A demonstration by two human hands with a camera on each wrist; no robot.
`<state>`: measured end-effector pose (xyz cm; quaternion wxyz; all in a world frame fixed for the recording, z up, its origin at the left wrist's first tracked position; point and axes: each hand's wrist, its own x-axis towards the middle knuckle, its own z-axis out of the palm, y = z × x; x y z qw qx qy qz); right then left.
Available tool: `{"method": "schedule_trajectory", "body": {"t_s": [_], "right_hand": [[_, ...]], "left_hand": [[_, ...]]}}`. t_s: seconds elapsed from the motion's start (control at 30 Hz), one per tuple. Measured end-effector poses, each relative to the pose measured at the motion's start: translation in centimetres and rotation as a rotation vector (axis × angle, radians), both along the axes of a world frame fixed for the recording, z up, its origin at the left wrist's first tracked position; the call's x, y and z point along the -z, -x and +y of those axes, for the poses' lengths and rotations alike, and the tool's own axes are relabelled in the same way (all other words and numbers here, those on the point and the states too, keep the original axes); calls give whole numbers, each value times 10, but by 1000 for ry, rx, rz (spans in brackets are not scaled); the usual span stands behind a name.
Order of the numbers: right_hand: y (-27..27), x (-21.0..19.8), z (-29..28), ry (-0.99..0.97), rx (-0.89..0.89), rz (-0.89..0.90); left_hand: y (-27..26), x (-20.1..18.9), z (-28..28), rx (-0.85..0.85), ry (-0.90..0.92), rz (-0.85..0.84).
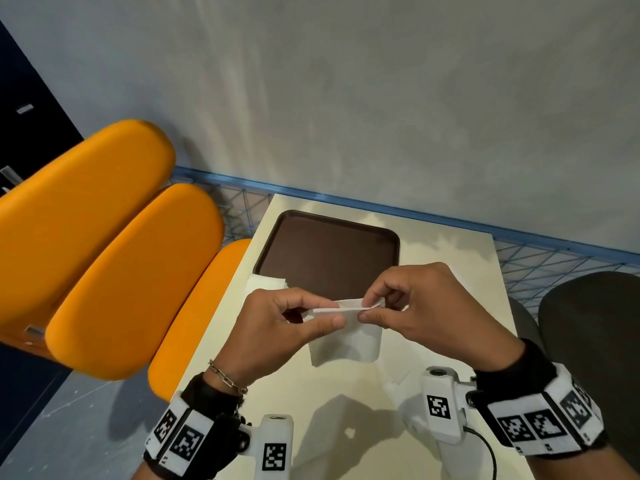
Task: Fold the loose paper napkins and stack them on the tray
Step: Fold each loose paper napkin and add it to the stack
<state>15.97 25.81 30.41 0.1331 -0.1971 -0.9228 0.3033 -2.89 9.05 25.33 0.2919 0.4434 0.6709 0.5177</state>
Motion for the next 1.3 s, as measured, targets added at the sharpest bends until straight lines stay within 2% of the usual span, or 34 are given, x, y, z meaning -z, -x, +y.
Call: {"method": "schedule_trajectory", "body": {"t_s": [0.3, 0.5, 0.7, 0.93, 1.3], "right_hand": [[2, -10, -3, 35, 41, 17], [3, -10, -4, 34, 78, 41], [5, -8, -8, 120, 23, 29], [6, 1, -14, 257, 126, 135], [5, 7, -23, 273, 161, 152]], "left_hand": [[4, 3, -4, -78, -58, -31], [8, 4, -6, -137, -123, -137], [7, 1, -7, -115, -159, -204], [6, 0, -9, -110, -130, -247], [5, 0, -17, -119, -121, -233]]}}
